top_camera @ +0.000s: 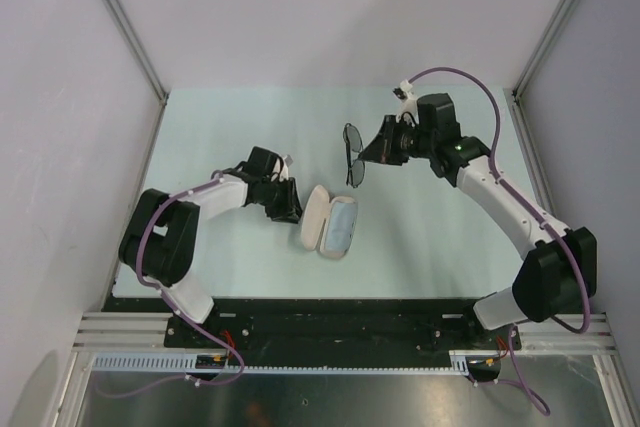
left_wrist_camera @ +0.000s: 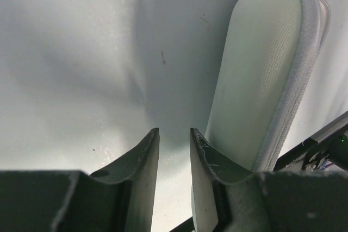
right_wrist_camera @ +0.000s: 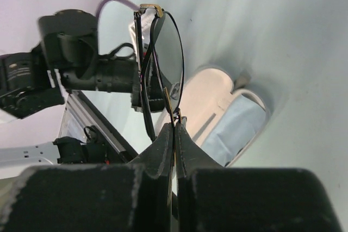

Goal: Organize the sunglasses

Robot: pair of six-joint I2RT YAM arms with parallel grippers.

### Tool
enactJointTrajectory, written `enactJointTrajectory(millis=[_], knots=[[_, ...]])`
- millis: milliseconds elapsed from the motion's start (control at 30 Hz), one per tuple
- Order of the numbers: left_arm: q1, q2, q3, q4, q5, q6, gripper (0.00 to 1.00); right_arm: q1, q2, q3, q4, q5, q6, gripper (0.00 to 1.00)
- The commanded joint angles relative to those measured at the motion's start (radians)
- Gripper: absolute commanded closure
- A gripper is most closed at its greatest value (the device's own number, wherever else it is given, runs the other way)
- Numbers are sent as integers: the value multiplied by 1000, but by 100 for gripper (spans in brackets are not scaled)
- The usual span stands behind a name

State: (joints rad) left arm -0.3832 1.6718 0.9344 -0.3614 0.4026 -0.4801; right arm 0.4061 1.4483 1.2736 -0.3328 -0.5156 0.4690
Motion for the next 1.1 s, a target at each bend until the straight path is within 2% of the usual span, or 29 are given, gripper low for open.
enactJointTrajectory(millis=[0, 233, 433, 800, 1067], knots=[[-22, -47, 6, 6, 36, -25, 66, 19, 20, 3, -74, 48, -16, 100], [-37, -37, 14, 6, 56, -22, 66, 65, 70, -3, -170, 117, 10, 100], [-43, -29, 12, 7, 88, -20, 66, 89, 89, -37, -157, 129, 45, 100], [-56, 17, 18, 13, 156, 3, 68, 66, 61, -174, -83, 58, 115, 100], [-69, 42, 0, 16, 199, 17, 69, 69, 50, -235, -81, 80, 149, 100]])
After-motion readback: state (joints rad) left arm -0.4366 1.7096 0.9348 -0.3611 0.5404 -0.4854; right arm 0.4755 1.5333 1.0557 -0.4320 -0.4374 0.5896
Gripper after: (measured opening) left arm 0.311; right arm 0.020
